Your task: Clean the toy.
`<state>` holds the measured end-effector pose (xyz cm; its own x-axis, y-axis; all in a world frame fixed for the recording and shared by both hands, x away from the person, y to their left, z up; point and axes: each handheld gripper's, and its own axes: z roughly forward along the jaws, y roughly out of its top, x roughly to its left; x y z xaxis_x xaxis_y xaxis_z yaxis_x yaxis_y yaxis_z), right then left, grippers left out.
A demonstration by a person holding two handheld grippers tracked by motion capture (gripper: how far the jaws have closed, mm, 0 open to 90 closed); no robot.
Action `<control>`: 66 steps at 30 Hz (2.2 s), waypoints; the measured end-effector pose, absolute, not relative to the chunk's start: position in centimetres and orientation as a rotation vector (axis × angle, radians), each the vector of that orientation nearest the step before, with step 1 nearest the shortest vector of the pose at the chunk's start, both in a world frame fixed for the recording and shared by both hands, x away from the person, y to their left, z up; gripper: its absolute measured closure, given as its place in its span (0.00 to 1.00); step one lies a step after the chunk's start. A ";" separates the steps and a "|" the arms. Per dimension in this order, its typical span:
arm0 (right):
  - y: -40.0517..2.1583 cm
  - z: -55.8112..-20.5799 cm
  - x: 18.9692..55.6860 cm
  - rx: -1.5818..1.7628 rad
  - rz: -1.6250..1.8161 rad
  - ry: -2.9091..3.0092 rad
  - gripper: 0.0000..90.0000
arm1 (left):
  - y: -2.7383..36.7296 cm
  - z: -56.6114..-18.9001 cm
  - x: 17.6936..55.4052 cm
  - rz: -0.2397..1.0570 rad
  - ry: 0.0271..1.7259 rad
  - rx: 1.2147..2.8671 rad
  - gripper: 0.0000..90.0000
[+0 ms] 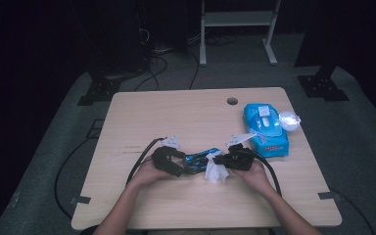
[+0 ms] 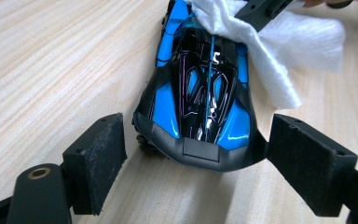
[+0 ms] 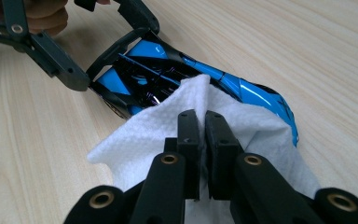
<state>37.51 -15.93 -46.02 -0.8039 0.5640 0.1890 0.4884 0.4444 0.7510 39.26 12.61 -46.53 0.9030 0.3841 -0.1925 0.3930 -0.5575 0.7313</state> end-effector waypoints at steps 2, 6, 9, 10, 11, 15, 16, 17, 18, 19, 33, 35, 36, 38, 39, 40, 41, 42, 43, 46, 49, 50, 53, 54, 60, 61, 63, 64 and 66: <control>-16.0 -46.2 37.4 0.941 1.317 2.579 0.94 | 13.0 -46.3 39.4 -0.032 0.577 2.177 0.21; -16.0 -46.2 37.3 0.948 1.327 2.572 0.94 | 13.1 -46.3 39.5 -0.048 0.595 2.159 0.21; -16.0 -46.2 37.3 0.928 1.314 2.575 0.94 | 13.4 -46.5 39.8 -0.075 0.655 2.130 0.22; -15.9 -46.2 37.2 0.924 1.309 2.576 0.94 | 13.4 -46.5 39.8 -0.075 0.655 2.130 0.22; -15.9 -46.1 37.2 0.920 1.307 2.576 0.94 | 13.4 -46.5 39.8 -0.076 0.687 2.127 0.24; -15.9 -46.2 37.1 0.905 1.305 2.573 0.95 | 13.3 -46.8 39.9 -0.085 0.718 2.132 0.25; -15.9 -46.2 37.1 0.896 1.303 2.573 0.95 | 13.1 -46.8 40.0 -0.079 0.728 2.132 0.25; -15.9 -46.2 37.1 0.896 1.303 2.573 0.95 | 13.1 -46.8 40.0 -0.079 0.728 2.132 0.25; -15.8 -46.1 37.0 0.869 1.290 2.572 0.95 | 13.0 -46.9 40.0 -0.081 0.732 2.131 0.25; -15.7 -46.1 36.9 0.856 1.281 2.571 0.95 | 12.8 -47.2 39.9 -0.089 0.738 2.126 0.25; -15.9 -46.2 35.9 0.770 1.272 2.560 0.96 | 12.6 -47.4 39.6 -0.119 0.721 2.112 0.26; -15.9 -46.2 35.9 0.760 1.266 2.562 0.96 | 12.5 -47.4 39.6 -0.118 0.712 2.116 0.26; -15.9 -46.2 35.8 0.746 1.265 2.563 0.96 | 12.5 -47.4 39.6 -0.121 0.708 2.112 0.30; -16.0 -46.2 35.8 0.748 1.265 2.564 0.96 | 12.4 -47.3 39.5 -0.117 0.698 2.113 0.30; -16.0 -46.2 35.6 0.744 1.268 2.562 0.96 | 12.4 -47.3 39.4 -0.121 0.685 2.117 0.31; -16.0 -46.2 35.6 0.746 1.271 2.561 0.96 | 12.4 -47.3 39.4 -0.125 0.671 2.121 0.33; -16.1 -46.2 35.6 0.739 1.275 2.565 0.96 | 12.4 -47.3 39.4 -0.126 0.666 2.122 0.34; -16.1 -46.3 35.5 0.736 1.277 2.569 0.96 | 12.3 -47.4 39.4 -0.134 0.660 2.117 0.34; -16.1 -46.3 35.5 0.736 1.277 2.569 0.96 | 12.3 -47.4 39.4 -0.134 0.660 2.117 0.36; -16.2 -46.4 35.2 0.740 1.287 2.574 0.96 | 11.7 -47.5 39.3 -0.141 0.626 2.105 0.41; -16.3 -46.4 35.0 0.743 1.288 2.580 0.96 | 11.5 -47.4 39.1 -0.123 0.606 2.118 0.42; -16.3 -46.4 35.0 0.743 1.288 2.580 0.96 | 11.5 -47.4 39.1 -0.123 0.606 2.118 0.43; -16.4 -46.4 34.9 0.746 1.276 2.600 0.96 | 11.3 -47.1 38.7 -0.093 0.575 2.131 0.47; -16.4 -46.3 34.9 0.739 1.268 2.608 0.96 | 11.2 -47.0 38.5 -0.072 0.552 2.142 0.47; -18.0 -46.2 34.6 0.809 1.410 2.651 0.95 | 10.8 -46.3 37.5 0.051 0.416 2.209 0.51; -18.1 -45.8 34.5 0.809 1.436 2.633 0.96 | 10.8 -46.2 37.4 0.060 0.398 2.217 0.52; -18.2 -45.3 34.4 0.809 1.460 2.613 0.95 | 10.7 -46.2 37.3 0.070 0.385 2.219 0.53; -18.3 -44.8 34.4 0.806 1.480 2.589 0.95 | 10.6 -46.1 37.2 0.083 0.372 2.231 0.53; -18.3 -43.7 34.6 0.803 1.509 2.543 0.95 | 10.6 -46.0 37.1 0.103 0.348 2.237 0.54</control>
